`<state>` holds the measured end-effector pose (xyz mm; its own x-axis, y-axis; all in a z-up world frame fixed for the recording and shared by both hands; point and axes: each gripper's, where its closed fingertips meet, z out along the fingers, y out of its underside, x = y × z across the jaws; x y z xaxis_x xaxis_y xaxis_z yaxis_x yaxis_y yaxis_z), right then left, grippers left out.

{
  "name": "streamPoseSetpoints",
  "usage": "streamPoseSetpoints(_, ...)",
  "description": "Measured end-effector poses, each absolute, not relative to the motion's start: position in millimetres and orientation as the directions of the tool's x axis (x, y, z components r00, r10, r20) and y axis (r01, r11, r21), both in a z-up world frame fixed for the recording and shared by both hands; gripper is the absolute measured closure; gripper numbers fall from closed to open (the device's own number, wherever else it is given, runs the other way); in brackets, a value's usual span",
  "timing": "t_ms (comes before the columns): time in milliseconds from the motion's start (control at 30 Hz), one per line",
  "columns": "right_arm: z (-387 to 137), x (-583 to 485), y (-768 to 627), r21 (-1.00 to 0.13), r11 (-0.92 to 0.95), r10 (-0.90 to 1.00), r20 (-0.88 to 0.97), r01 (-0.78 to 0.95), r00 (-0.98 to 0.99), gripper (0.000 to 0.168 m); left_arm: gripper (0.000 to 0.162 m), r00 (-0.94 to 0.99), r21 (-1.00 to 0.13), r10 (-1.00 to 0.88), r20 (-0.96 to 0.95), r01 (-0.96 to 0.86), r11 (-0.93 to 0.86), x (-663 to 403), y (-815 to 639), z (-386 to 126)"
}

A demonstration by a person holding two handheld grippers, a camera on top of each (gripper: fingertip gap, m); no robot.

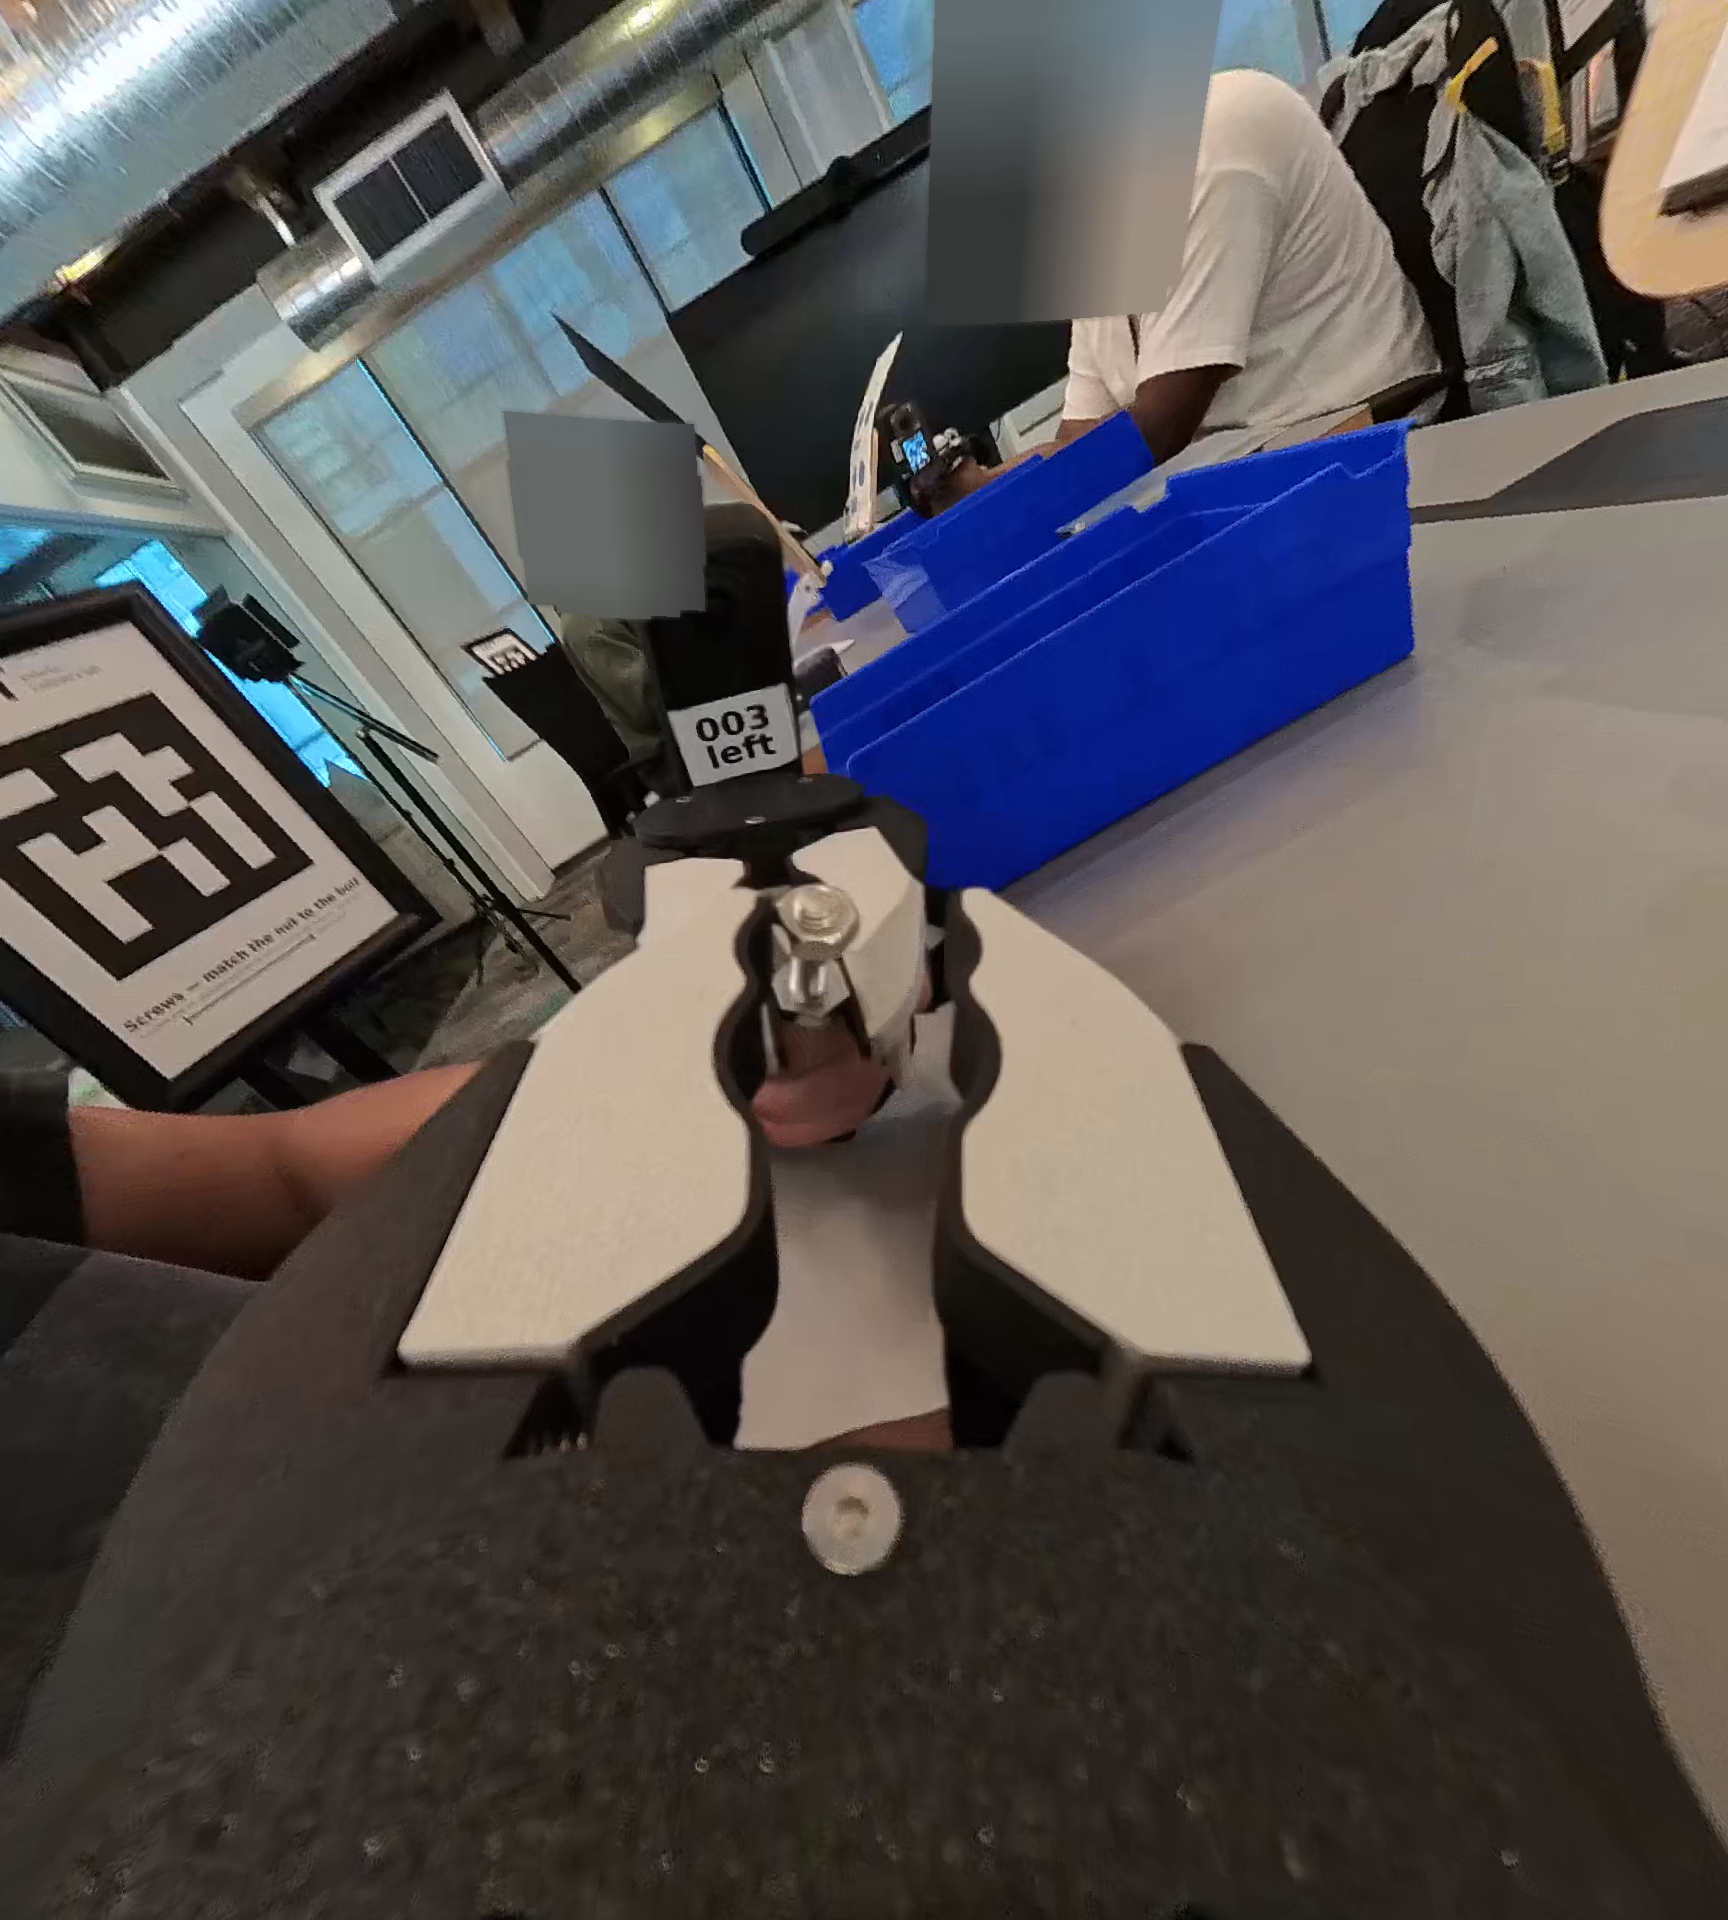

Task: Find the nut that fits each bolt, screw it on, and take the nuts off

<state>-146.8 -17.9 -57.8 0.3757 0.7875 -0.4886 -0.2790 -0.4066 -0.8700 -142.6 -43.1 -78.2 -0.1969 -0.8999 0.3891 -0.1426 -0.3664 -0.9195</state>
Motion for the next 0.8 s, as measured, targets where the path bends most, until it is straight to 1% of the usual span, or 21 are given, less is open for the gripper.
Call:
streamPoseSetpoints(33, -60, -143, -17, -0.856, -0.424, 0.781, -0.51, -0.295, 0.359, 0.135, 0.148, -0.195, -0.919, -0.9, 0.39, -0.137, -0.369, -143, -42, -77)
streamPoseSetpoints(67, -63, -138, -15, -0.85, -0.435, 0.771, -0.523, -0.298, 0.363, 0.14, 0.148, -0.203, -0.918, -0.896, 0.395, -0.12, -0.378, -145, -41, -74)
streamPoseSetpoints(133, -67, -130, -12, -0.857, -0.418, 0.762, -0.511, -0.3, 0.398, 0.141, 0.148, -0.204, -0.911, -0.888, 0.412, -0.094, -0.401, -149, -36, -69)
streamPoseSetpoints(233, -59, -144, -18, -0.861, -0.421, 0.783, -0.503, -0.284, 0.366, 0.139, 0.148, -0.172, -0.918, -0.903, 0.393, -0.128, -0.375, -147, -34, -77)
streamPoseSetpoints(267, -56, -151, -20, -0.873, -0.409, 0.794, -0.484, -0.267, 0.368, 0.138, 0.148, -0.171, -0.918, -0.904, 0.393, -0.136, -0.373, -146, -36, -79)
streamPoseSetpoints(367, -58, -154, -18, -0.875, -0.407, 0.792, -0.482, -0.263, 0.376, 0.139, 0.148, -0.193, -0.919, -0.9, 0.39, -0.137, -0.369, -143, -42, -78)
streamPoseSetpoints(400, -60, -149, -16, -0.869, -0.412, 0.786, -0.492, -0.276, 0.374, 0.133, 0.148, -0.194, -0.919, -0.899, 0.393, -0.127, -0.374, -144, -41, -75)
streamPoseSetpoints(433, -64, -143, -14, -0.855, -0.434, 0.774, -0.515, -0.283, 0.367, 0.135, 0.148, -0.187, -0.919, -0.901, 0.392, -0.119, -0.375, -146, -39, -73)
streamPoseSetpoints(467, -68, -135, -11, -0.847, -0.442, 0.759, -0.528, -0.294, 0.38, 0.141, 0.148, -0.197, -0.92, -0.898, 0.393, -0.101, -0.38, -148, -38, -70)
streamPoseSetpoints(533, -68, -129, -10, -0.84, -0.439, 0.753, -0.538, -0.32, 0.38, 0.14, 0.148, -0.188, -0.915, -0.895, 0.405, -0.087, -0.395, -151, -33, -68)
streamPoseSetpoints(667, -55, -149, -18, -0.857, -0.425, 0.788, -0.508, -0.29, 0.347, 0.137, 0.148, -0.176, -0.916, -0.901, 0.397, -0.134, -0.378, -146, -36, -80)
streamPoseSetpoints(767, -56, -151, -18, -0.866, -0.416, 0.79, -0.496, -0.278, 0.36, 0.138, 0.148, -0.197, -0.919, -0.899, 0.391, -0.137, -0.37, -144, -42, -77)
streamPoseSetpoints(800, -58, -146, -16, -0.86, -0.418, 0.786, -0.504, -0.292, 0.358, 0.134, 0.148, -0.199, -0.918, -0.897, 0.395, -0.124, -0.376, -145, -41, -74)
